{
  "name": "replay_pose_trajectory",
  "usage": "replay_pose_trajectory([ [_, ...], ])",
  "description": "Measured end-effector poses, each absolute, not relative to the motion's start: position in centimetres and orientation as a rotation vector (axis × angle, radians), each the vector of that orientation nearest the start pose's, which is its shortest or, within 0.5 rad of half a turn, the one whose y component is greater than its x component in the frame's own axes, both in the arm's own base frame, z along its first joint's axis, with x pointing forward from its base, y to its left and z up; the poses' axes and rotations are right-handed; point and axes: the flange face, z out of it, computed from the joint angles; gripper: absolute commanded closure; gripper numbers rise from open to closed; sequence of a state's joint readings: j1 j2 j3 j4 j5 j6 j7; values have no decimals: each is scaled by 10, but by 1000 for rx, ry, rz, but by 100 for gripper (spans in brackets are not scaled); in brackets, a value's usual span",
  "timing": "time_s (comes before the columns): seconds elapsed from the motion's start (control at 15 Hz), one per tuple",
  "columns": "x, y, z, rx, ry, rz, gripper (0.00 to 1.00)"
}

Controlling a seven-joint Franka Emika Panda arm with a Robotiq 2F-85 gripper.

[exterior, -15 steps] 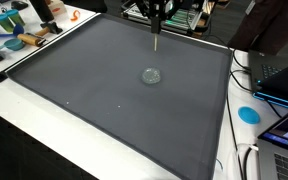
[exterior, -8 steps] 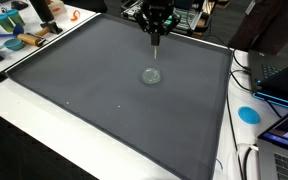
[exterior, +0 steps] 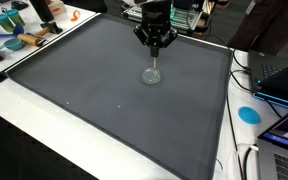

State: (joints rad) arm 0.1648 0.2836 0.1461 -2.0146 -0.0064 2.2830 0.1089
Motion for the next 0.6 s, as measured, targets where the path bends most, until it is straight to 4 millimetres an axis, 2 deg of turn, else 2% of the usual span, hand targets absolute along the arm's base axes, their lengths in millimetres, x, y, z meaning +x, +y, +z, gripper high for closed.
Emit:
replay_pose_trajectory([
  [0.6, 572, 178, 286, -3087, -313, 35, 97],
])
